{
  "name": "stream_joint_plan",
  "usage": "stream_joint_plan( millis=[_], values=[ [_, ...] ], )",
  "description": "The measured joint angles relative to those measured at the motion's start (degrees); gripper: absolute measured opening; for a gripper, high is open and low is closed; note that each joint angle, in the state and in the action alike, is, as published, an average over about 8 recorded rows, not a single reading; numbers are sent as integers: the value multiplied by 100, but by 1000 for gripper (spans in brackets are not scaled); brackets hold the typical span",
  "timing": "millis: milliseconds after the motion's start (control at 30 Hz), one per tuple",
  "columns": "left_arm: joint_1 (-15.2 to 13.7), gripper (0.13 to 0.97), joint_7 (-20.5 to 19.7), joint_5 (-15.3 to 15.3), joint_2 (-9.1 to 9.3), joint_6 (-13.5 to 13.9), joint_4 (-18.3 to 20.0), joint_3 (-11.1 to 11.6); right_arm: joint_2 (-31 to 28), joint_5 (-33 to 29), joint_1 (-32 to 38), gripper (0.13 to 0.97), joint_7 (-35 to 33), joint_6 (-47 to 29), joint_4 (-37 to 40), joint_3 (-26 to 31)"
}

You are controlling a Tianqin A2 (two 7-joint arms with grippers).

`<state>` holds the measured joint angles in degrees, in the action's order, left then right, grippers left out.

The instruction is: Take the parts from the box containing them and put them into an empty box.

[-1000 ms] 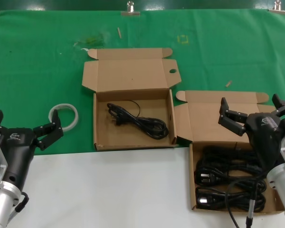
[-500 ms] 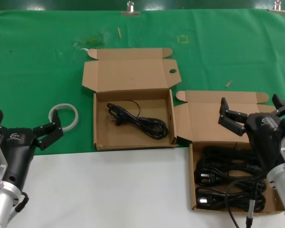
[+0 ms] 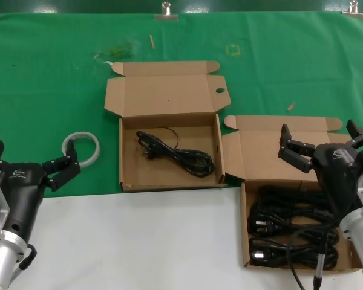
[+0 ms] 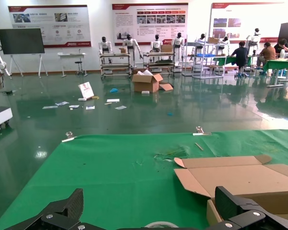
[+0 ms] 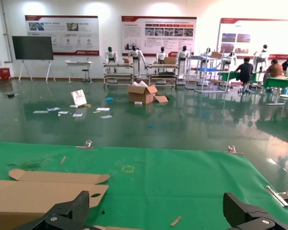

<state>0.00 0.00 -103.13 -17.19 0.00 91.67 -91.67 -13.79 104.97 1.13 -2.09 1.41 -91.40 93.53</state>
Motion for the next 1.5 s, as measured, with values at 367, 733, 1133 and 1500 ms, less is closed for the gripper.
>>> stream_joint_plan(
  millis=[367, 733, 1133, 1500],
  values=[
    [0, 965, 0, 0, 0, 0, 0, 0, 0, 0, 0, 966, 0, 0, 0, 0],
    [0, 965, 0, 0, 0, 0, 0, 0, 0, 0, 0, 966, 0, 0, 0, 0],
    [0, 965, 0, 0, 0, 0, 0, 0, 0, 0, 0, 966, 0, 0, 0, 0],
    [0, 965, 0, 0, 0, 0, 0, 0, 0, 0, 0, 966, 0, 0, 0, 0]
  ],
)
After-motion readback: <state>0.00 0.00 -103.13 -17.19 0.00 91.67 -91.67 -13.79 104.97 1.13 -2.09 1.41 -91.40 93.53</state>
